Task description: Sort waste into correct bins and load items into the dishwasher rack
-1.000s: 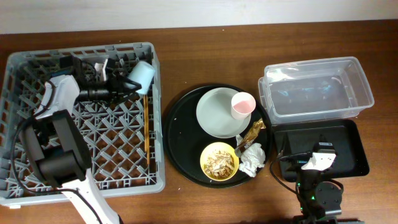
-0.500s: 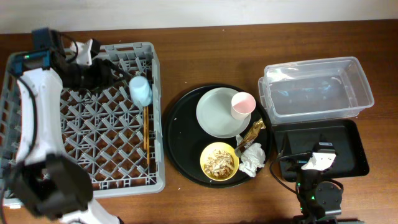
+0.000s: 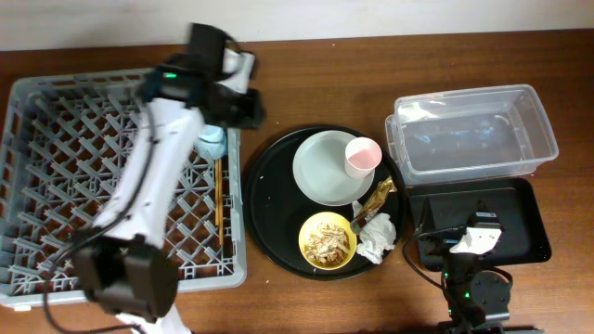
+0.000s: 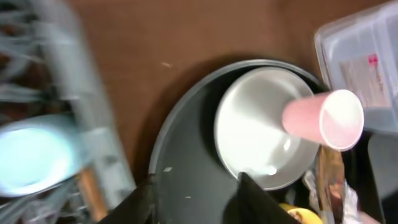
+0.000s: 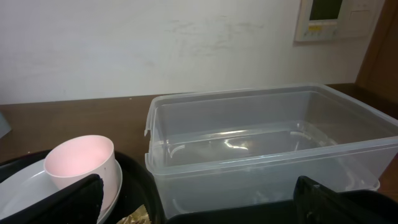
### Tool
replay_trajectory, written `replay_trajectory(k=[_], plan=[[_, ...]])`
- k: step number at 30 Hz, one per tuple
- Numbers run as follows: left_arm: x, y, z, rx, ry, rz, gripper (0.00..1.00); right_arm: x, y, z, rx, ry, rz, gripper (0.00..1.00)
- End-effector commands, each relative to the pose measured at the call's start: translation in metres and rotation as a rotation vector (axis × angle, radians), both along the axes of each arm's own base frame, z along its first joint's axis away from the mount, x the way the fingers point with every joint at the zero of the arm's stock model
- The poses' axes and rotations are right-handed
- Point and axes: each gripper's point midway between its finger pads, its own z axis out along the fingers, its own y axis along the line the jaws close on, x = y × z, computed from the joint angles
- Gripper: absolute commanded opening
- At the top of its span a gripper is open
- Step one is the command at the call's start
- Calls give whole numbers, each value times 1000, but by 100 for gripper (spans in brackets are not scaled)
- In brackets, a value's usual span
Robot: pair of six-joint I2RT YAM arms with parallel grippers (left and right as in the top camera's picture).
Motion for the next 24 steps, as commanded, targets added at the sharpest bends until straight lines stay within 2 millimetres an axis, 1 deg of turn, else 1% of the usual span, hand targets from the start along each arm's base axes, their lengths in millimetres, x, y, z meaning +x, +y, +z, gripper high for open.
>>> replay_trajectory(k=[1,3,5,8,10,12,14,15,16,17,18,19,20,21,23,24], plan=[[-16,-47,-7,16,-4,-102,51,0,-2,-3,3,5,-12,98],[-25,-76,-4,11,-31,-166,52,0,-2,-3,3,5,-12,98],[-32,-95,-3,15,-52,-199,52,0,-2,-3,3,5,-12,98],[-39,-99,-4,38,-48,-200,53,0,-2,-3,3,5,-12,98],[-44,-88,-2,50,-20,-186,53,0,-2,-3,3,5,-12,99],[-51,-60,10,56,11,-141,53,0,-2,-2,4,3,-12,98],[-56,-43,26,35,9,-114,53,0,1,-2,8,0,1,98],[-58,-35,37,10,0,-101,53,0,6,-1,9,0,30,99],[-61,-26,54,-31,-22,-95,53,0,6,2,10,-13,31,99],[-64,-21,68,-66,-49,-92,53,1,11,8,12,-37,61,98],[-66,-13,82,-89,-79,-78,53,1,23,15,15,-68,130,99],[-69,-5,95,-93,-112,-62,62,-1,35,24,16,-95,203,99],[-72,5,105,-78,-147,-37,68,-4,45,35,16,-114,262,98],[-74,14,112,-54,-171,-13,78,-7,47,44,16,-119,275,98],[-78,31,120,8,-209,33,93,-13,44,63,16,-101,262,98],[-81,37,121,34,-215,50,99,-17,41,77,17,-87,240,98]])
